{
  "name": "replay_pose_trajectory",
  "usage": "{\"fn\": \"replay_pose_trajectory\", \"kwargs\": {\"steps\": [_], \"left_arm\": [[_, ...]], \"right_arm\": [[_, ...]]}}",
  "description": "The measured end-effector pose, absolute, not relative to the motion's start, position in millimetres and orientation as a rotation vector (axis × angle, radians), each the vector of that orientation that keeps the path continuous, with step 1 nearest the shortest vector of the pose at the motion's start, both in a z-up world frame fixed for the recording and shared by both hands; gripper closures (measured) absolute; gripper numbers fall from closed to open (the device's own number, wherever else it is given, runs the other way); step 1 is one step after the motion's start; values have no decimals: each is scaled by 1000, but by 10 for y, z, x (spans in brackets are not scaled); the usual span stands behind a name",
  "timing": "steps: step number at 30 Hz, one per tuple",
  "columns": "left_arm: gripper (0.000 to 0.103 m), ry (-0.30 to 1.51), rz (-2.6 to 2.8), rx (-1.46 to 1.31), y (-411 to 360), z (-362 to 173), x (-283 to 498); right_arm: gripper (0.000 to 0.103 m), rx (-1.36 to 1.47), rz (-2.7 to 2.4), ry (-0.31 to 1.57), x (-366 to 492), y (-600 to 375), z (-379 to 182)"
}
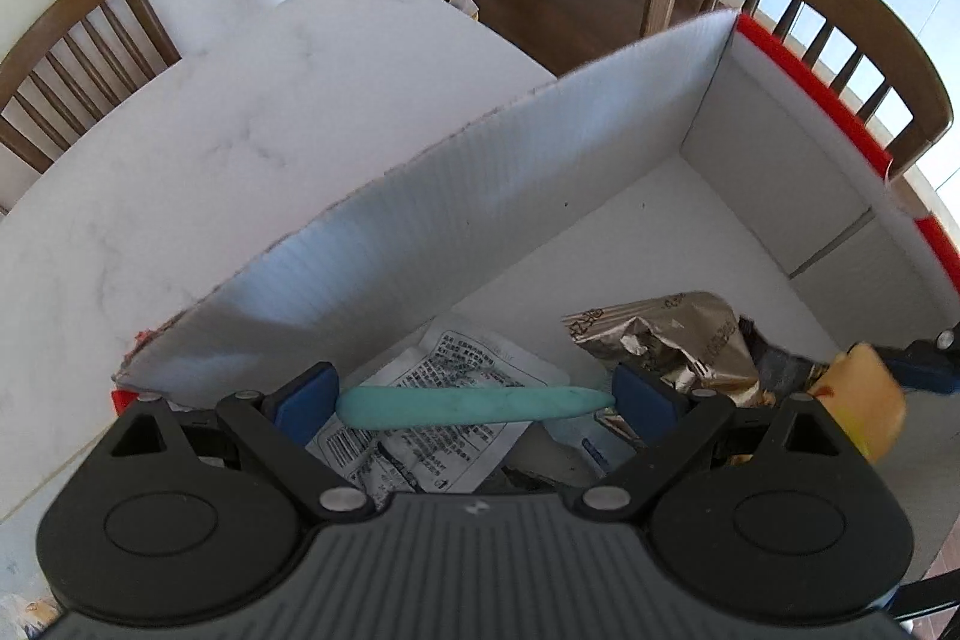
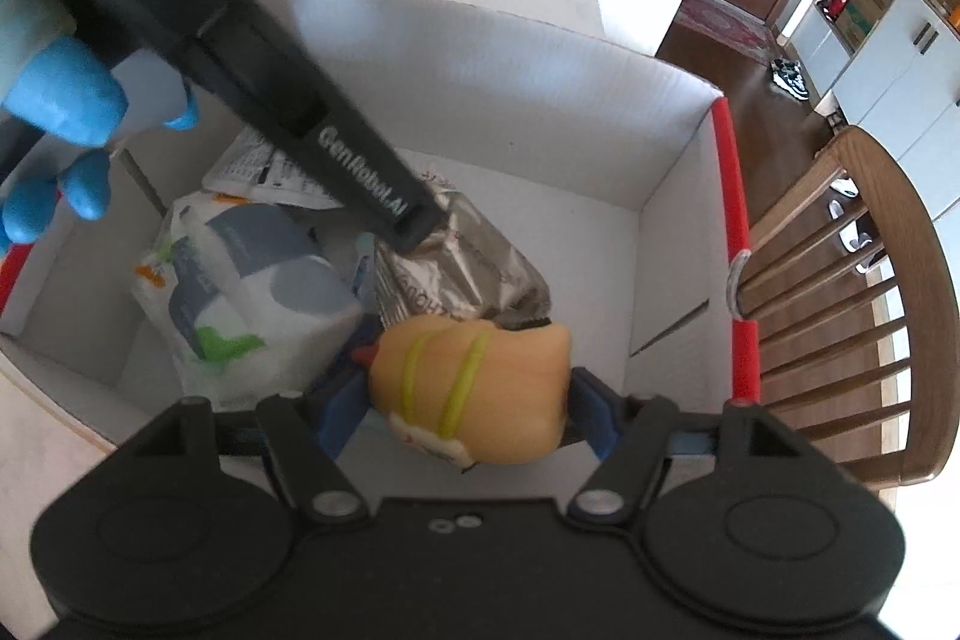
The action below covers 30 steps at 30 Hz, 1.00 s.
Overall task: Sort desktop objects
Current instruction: 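Open both grippers to drop the teal stick and bread roll in the box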
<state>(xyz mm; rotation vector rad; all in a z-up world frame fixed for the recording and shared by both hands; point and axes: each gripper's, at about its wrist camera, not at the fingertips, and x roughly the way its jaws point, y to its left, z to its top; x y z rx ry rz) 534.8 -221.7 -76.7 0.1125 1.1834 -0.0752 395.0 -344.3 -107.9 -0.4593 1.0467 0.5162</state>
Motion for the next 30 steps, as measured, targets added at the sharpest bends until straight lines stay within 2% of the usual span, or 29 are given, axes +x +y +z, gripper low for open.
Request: {"fn": "replay_pose_trajectory", "kwargs": {"steps": [15,22,30], "left_arm": [[5,1222,-67,108,-2153,-918,5420],[5,1211,-82,82,-2123,-922,5413],[5,1195,-95,40,-2096,-889,5365]], "right_arm": [[27,-441,523,1062,3959,-3464,-1128],[19,-429,539,1039,3919,-3489,-1074],[16,-388,536,1015,3850,-3601,-956]]}}
